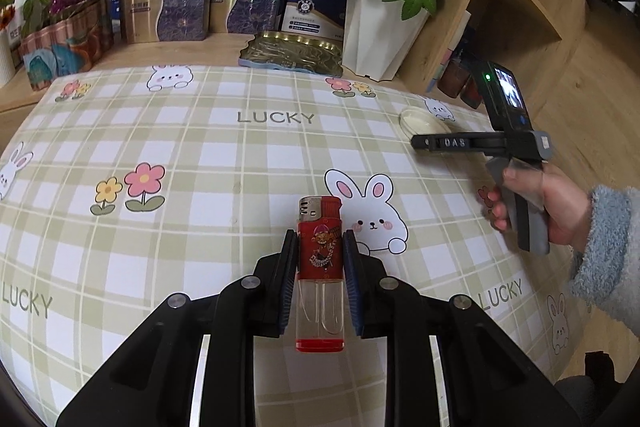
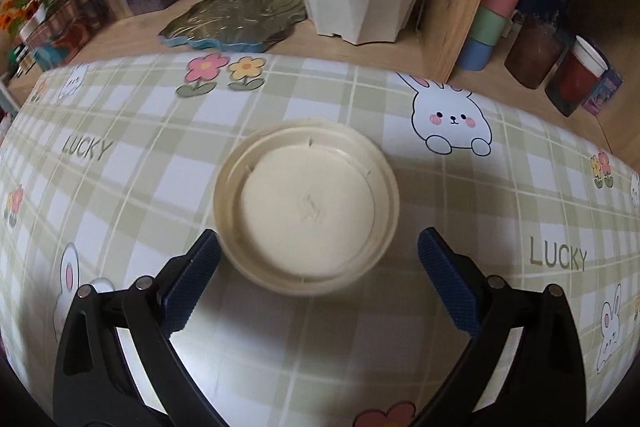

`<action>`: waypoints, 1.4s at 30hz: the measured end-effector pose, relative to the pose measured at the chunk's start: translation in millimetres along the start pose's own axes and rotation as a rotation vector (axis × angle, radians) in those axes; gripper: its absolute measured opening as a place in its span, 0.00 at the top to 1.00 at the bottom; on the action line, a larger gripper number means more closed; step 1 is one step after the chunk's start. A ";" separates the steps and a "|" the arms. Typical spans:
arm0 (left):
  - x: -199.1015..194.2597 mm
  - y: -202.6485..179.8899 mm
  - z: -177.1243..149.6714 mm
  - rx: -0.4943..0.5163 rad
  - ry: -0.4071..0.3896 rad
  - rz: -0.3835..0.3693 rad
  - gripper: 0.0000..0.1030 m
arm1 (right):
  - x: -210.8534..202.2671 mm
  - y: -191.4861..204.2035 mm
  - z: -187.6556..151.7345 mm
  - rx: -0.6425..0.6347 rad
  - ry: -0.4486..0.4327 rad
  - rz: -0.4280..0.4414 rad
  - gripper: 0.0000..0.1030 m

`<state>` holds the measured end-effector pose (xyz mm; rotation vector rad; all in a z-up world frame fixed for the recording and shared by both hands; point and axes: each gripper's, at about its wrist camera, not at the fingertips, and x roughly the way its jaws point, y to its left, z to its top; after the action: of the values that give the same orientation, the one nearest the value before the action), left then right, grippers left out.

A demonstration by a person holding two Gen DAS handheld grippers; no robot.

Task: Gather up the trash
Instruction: 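Grasp the cream plastic lid with the right tool while the left tool holds the lighter, then carry the lighter and cream lid with both tools over the bin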

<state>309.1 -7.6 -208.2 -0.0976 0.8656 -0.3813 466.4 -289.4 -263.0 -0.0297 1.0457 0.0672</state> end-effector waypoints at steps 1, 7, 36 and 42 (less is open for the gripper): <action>-0.6 0.9 -1.4 -0.003 0.000 -0.001 0.78 | 2.0 -0.8 2.6 0.010 0.001 -0.003 0.06; -7.5 8.0 -5.5 -0.016 -0.002 0.002 0.78 | 11.1 -0.8 12.9 0.041 0.004 -0.007 0.06; -113.7 -23.8 -58.3 0.022 -0.032 -0.036 0.78 | -150.0 72.0 -110.1 -0.133 -0.131 0.157 0.18; -139.4 -35.8 -84.8 0.041 -0.028 -0.061 0.78 | -184.1 80.6 -165.7 -0.119 -0.148 0.196 0.18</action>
<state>152.9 16.0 -153.8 -0.0911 0.8276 -0.4536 225.7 -226.0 -186.1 -0.0294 0.8930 0.3054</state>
